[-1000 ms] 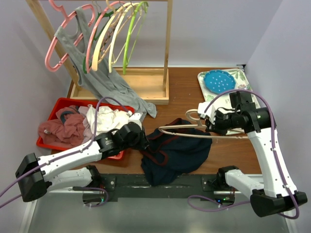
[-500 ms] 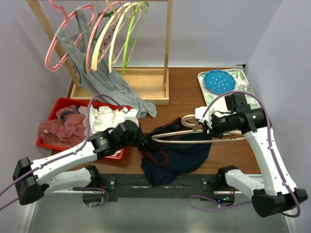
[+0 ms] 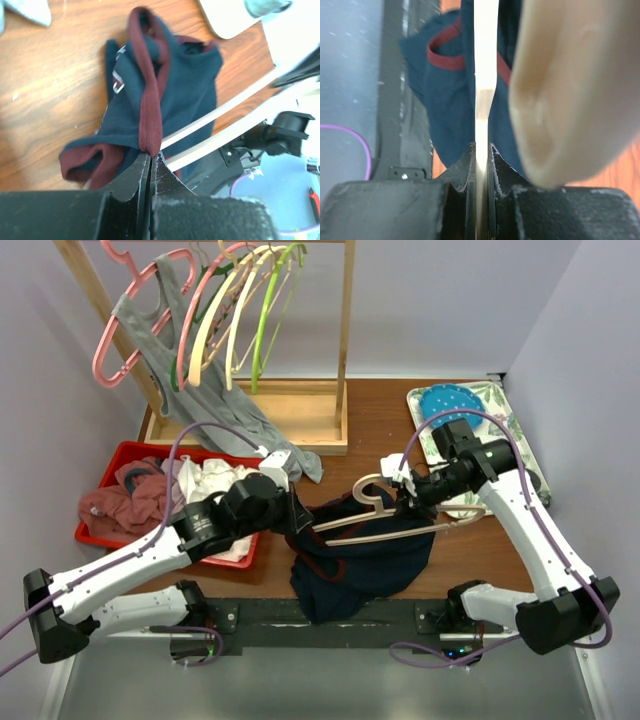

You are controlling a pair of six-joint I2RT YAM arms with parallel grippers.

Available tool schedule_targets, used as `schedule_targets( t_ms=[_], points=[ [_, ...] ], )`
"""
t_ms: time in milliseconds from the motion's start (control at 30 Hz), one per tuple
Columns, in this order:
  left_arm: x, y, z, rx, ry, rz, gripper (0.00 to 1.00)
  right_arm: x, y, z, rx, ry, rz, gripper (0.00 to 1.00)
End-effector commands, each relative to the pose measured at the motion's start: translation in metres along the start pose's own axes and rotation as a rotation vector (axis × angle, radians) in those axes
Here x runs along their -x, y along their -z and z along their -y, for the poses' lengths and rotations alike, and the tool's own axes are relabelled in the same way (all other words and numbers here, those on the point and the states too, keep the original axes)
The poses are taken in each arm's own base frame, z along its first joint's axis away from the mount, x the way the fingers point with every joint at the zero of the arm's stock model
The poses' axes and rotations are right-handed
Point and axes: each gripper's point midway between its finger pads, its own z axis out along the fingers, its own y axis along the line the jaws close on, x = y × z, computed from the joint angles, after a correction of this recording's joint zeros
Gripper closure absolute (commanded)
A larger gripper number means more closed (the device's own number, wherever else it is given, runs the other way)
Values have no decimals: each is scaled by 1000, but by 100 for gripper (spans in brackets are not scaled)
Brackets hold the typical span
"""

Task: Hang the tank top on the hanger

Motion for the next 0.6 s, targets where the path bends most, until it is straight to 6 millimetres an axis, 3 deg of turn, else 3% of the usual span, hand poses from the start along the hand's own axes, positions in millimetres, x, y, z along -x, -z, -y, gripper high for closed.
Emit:
schedule_targets(
  t_ms=[0,67,167,267,367,467,567],
  points=[
    [37,17,41,-121,-89,66,97,25,-3,-32,150,-49,111,100],
    [42,20,49,-147,-139,61,92,29,-7,-24,150,-58,129,100],
    [51,31,58,-182,-208,73,72,34,-11,-16,149,-63,157,100],
    [58,44,66,-224,-295,79,44,38,-14,-7,144,-72,171,100],
    [64,60,70,-245,-439,72,26,44,-12,-3,155,-65,181,100],
    [74,76,62,-218,-608,95,20,51,-11,-7,196,-50,207,100],
    [59,81,54,-275,-815,74,14,53,-10,-10,233,-38,221,100]
  ],
)
